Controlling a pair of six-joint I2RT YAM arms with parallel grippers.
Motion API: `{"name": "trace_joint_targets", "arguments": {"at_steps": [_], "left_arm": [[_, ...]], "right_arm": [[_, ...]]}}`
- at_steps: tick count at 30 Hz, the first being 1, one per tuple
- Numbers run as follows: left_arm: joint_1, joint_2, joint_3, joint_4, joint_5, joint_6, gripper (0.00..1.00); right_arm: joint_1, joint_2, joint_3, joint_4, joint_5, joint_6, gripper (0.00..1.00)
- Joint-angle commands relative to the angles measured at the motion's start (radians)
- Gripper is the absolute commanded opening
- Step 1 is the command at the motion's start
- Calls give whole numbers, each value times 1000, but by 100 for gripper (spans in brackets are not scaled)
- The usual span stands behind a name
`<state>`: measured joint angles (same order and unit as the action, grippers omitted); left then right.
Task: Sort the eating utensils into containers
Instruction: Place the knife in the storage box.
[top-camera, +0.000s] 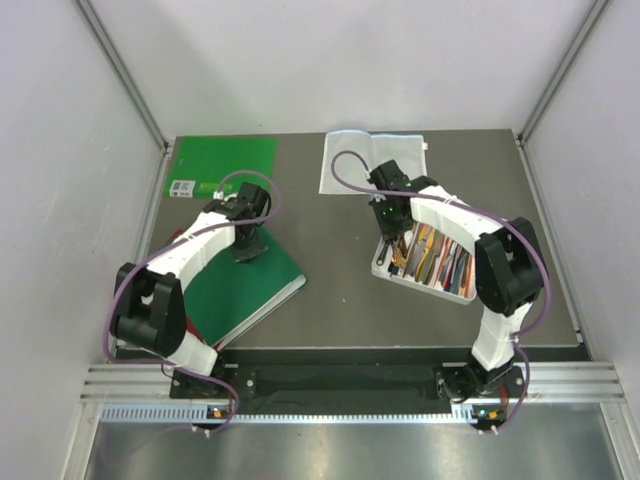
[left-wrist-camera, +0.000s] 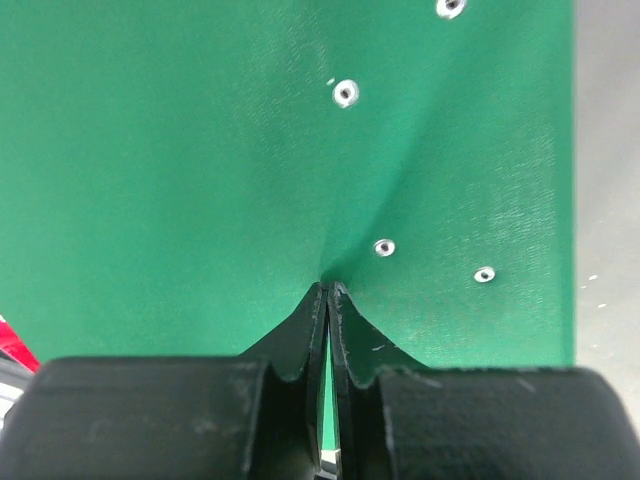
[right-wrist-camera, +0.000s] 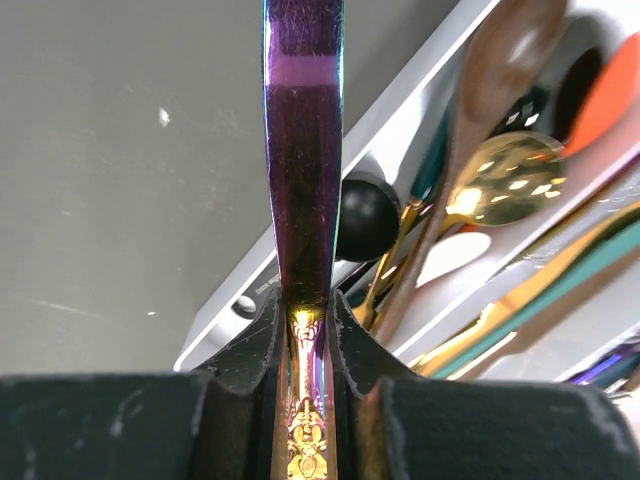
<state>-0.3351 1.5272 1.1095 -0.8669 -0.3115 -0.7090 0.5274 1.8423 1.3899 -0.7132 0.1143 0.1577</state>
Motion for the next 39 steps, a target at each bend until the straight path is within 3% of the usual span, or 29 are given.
{"name": "trace_joint_targets", "arguments": {"at_steps": [1, 13, 24, 28, 33, 39], "left_arm": [[-8, 19, 53, 16, 14, -17, 8], [-7, 22, 98, -3, 3, -4, 8], [-5, 48, 121, 14, -6, 20, 8], [-7, 45, 118, 9, -18, 26, 8], [-5, 47, 110, 14, -18, 31, 8], [-5, 57, 125, 17, -12, 36, 8]], "right_arm": [[2, -86, 101, -63, 51, 19, 0], [-144, -127, 24, -157, 74, 239, 0], [-168, -45, 69, -248, 93, 399, 0], [-187, -46, 9, -247, 110, 454, 0], [-230, -64, -89, -187, 104, 448, 0], [-250, -32, -80, -169, 121, 390, 0]]}}
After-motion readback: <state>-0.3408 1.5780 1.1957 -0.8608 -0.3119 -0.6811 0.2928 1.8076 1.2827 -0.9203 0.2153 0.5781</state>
